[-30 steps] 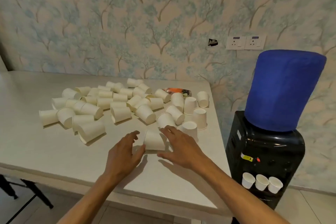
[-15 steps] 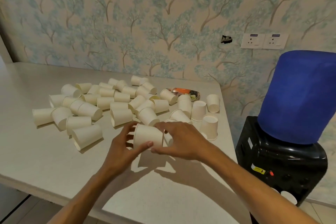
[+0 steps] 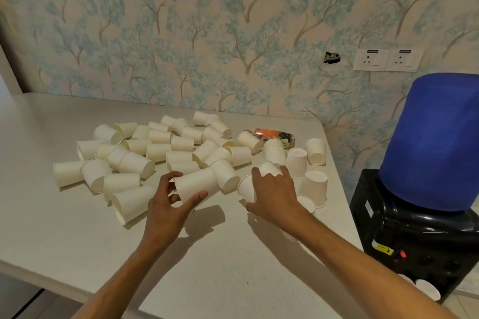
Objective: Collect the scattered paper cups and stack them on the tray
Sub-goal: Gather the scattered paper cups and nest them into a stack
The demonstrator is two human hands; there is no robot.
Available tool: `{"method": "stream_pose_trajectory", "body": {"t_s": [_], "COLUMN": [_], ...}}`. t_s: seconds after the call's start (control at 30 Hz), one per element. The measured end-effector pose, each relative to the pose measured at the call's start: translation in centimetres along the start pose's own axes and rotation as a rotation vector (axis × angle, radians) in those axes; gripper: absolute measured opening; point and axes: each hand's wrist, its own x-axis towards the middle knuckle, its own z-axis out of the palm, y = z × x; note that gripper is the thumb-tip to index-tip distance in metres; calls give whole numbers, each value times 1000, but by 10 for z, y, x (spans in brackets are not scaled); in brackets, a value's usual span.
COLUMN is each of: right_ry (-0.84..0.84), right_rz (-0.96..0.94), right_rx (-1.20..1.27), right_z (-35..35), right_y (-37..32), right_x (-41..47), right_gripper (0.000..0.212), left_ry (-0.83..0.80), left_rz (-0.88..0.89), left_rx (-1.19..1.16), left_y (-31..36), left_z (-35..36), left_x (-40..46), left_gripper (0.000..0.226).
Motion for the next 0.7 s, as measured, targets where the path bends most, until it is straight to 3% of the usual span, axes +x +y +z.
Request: {"method": "stream_pose_trajectory", "body": {"t_s": [0.1, 0.27, 0.43, 0.53, 0.6, 0.7], "right_ry": [89, 34, 5, -26, 20, 90], "right_rz": [-36, -200, -285, -189, -25, -86], "right_rx": [253, 793, 984, 1245, 1423, 1063], "right_z": [-22, -53, -42, -31, -17, 12], "right_y": [2, -10, -55, -86, -108, -139], "right_x": [-2, -1, 18, 32, 40, 44], "right_gripper": [84, 54, 46, 27, 29, 33], "left_ry": [-24, -172, -280, -222, -137, -18], "left_rz": [19, 20, 73, 78, 101, 118], "left_rx": [-3, -80, -160, -183, -138, -69], "left_y": [-1, -4, -2, -1, -3, -8], "left_z": [-7, -23, -40, -61, -80, -111], "left_x": [9, 23, 32, 43, 51, 63], "left_gripper": [65, 55, 47, 43, 46, 52]}}
